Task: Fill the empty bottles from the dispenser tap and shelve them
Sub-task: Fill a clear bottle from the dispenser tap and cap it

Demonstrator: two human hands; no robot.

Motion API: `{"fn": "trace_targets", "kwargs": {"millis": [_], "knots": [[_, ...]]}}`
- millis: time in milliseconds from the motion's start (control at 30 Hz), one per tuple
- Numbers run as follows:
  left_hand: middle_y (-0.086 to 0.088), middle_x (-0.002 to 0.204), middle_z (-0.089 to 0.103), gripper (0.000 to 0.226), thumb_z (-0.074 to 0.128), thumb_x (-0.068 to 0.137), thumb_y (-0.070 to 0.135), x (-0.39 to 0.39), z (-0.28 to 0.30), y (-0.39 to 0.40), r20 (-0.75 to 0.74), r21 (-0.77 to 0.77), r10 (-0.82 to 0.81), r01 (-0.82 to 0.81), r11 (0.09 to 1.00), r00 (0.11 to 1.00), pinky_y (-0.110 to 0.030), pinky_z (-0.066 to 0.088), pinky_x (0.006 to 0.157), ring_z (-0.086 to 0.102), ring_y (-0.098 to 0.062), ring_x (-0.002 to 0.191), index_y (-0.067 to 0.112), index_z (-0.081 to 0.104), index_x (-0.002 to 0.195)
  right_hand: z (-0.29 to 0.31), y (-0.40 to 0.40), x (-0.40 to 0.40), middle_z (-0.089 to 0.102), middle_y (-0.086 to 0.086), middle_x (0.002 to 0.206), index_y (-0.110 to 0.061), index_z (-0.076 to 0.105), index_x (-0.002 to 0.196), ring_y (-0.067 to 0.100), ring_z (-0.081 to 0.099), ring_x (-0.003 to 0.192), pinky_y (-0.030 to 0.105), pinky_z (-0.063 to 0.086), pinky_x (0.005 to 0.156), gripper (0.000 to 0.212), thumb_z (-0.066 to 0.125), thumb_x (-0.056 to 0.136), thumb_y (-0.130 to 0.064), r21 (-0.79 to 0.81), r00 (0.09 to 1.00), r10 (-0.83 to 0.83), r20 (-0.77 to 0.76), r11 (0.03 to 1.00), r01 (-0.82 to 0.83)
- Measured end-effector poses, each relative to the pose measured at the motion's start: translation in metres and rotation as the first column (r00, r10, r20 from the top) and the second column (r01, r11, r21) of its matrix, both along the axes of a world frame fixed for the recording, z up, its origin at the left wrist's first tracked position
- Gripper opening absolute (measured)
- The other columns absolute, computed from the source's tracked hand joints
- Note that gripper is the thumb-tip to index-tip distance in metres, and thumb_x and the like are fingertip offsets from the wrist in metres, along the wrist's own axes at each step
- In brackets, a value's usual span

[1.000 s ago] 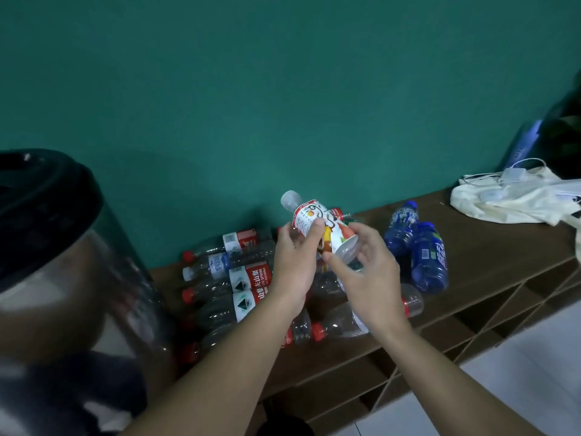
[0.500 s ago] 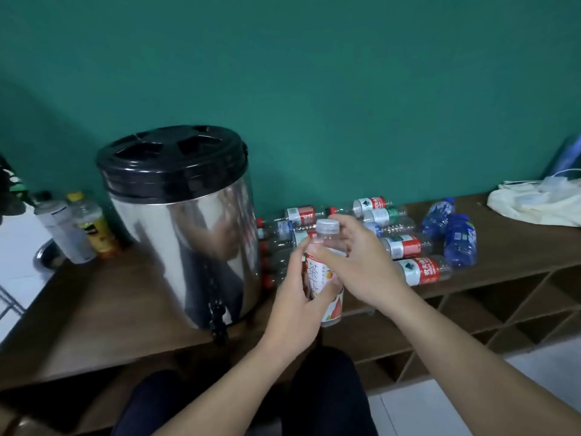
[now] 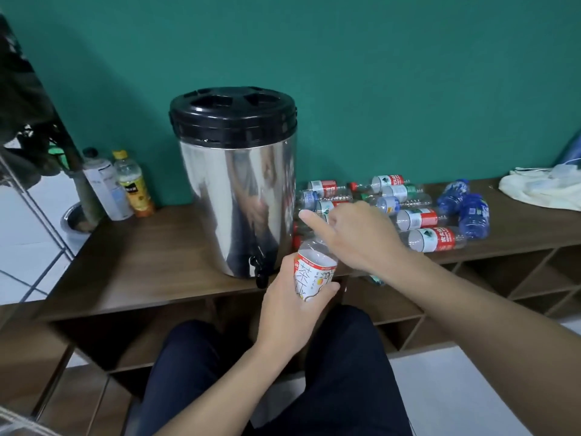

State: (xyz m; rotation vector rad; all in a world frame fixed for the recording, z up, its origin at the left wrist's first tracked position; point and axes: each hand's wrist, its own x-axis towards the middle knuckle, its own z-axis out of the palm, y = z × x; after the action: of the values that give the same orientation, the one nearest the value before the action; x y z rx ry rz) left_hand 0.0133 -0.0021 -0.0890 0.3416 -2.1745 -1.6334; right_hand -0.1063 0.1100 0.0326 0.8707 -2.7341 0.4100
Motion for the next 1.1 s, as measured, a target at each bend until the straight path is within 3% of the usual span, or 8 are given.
{"fn": "trace_targets", "kwargs": {"millis": [67, 167, 300, 533, 700, 833, 967, 1100], "knots": [[0.013, 0.107, 0.077, 0.056, 0.088, 0.087, 0.061, 0.007, -0.007, -0.006, 0.01, -0.004, 0.016, -0.016, 1.0, 1.0, -0.051, 0.066, 0.081, 0.07, -0.014, 0.087, 0.051, 0.057, 0.133, -0.001, -0.006, 0.002, 0.047, 0.003, 0.049, -0.013, 0.047, 0.051, 0.023, 0.051, 0.048, 0.036, 0.049, 0.055, 0.09, 0.028, 0.104, -0.083, 0.076, 0.997, 0.008, 0.073, 0.997, -0.014], [0.011, 0.104, 0.078, 0.051, 0.091, 0.091, 0.049, 0.02, -0.014, -0.014, -0.013, 0.047, -0.031, 0.032, 0.998, 0.999, -0.044, 0.065, 0.079, 0.073, -0.015, 0.085, 0.044, 0.062, 0.133, -0.009, -0.012, 0.006, 0.03, 0.002, 0.046, -0.014, 0.039, 0.049, 0.022, 0.031, 0.042, 0.034, 0.032, 0.049, 0.079, 0.045, 0.108, -0.066, 0.031, 0.973, 0.124, 0.195, 0.991, -0.133], [0.002, 0.112, 0.08, 0.043, 0.091, 0.094, 0.029, 0.032, -0.017, -0.03, -0.024, 0.127, -0.214, 0.215, 0.968, 0.977, -0.045, 0.066, 0.09, 0.076, -0.023, 0.1, 0.033, 0.068, 0.13, -0.012, -0.004, 0.012, 0.034, 0.009, 0.056, -0.011, 0.04, 0.06, 0.021, 0.03, 0.051, 0.043, 0.028, 0.052, 0.071, 0.042, 0.109, -0.062, 0.048, 0.917, 0.363, 0.164, 0.926, -0.375], [-0.015, 0.121, 0.08, 0.048, 0.092, 0.088, 0.02, 0.043, -0.031, -0.057, -0.011, 0.276, -0.38, 0.368, 0.888, 0.925, -0.06, 0.063, 0.103, 0.074, -0.047, 0.115, 0.021, 0.072, 0.132, 0.002, 0.013, 0.019, 0.045, -0.014, 0.108, -0.031, 0.051, 0.111, 0.013, 0.052, 0.094, 0.027, 0.045, 0.083, 0.025, 0.034, 0.119, -0.047, 0.179, 0.733, 0.575, 0.364, 0.729, -0.661], [-0.006, 0.126, 0.079, 0.052, 0.091, 0.093, 0.02, 0.046, -0.055, -0.058, 0.042, 0.269, -0.379, 0.355, 0.896, 0.924, -0.044, 0.063, 0.103, 0.076, -0.027, 0.116, 0.029, 0.068, 0.139, -0.013, 0.014, 0.023, 0.045, -0.009, 0.129, -0.029, 0.052, 0.139, 0.015, 0.053, 0.107, 0.039, 0.049, 0.095, 0.023, 0.039, 0.12, -0.029, 0.17, 0.7, 0.63, 0.336, 0.691, -0.703], [-0.001, 0.128, 0.077, 0.054, 0.089, 0.097, 0.024, 0.047, -0.081, -0.06, 0.108, 0.269, -0.377, 0.338, 0.902, 0.92, -0.039, 0.062, 0.104, 0.075, -0.019, 0.116, 0.036, 0.063, 0.143, -0.035, 0.01, 0.022, 0.045, -0.012, 0.138, -0.033, 0.048, 0.15, 0.011, 0.054, 0.115, 0.031, 0.049, 0.096, 0.032, 0.043, 0.119, -0.029, 0.13, 0.733, 0.636, 0.24, 0.728, -0.673], [-0.009, 0.126, 0.074, 0.053, 0.087, 0.098, 0.014, 0.053, -0.106, -0.06, 0.116, 0.334, -0.327, 0.274, 0.902, 0.938, -0.031, 0.062, 0.093, 0.072, -0.013, 0.11, 0.029, 0.06, 0.142, -0.077, -0.004, 0.002, 0.055, -0.01, 0.116, -0.03, 0.061, 0.133, 0.008, 0.056, 0.1, 0.039, 0.051, 0.095, 0.024, 0.05, 0.116, -0.042, -0.003, 0.857, 0.458, 0.237, 0.882, -0.471], [-0.002, 0.124, 0.075, 0.062, 0.089, 0.094, 0.013, 0.059, -0.127, -0.065, 0.153, 0.368, -0.282, 0.21, 0.906, 0.947, -0.044, 0.066, 0.098, 0.073, -0.02, 0.115, 0.032, 0.056, 0.143, -0.125, -0.027, -0.019, 0.062, 0.001, 0.119, -0.02, 0.066, 0.127, 0.026, 0.064, 0.105, 0.045, 0.054, 0.093, 0.025, 0.062, 0.111, -0.038, 0.061, 0.953, 0.222, 0.205, 0.969, -0.239]]}}
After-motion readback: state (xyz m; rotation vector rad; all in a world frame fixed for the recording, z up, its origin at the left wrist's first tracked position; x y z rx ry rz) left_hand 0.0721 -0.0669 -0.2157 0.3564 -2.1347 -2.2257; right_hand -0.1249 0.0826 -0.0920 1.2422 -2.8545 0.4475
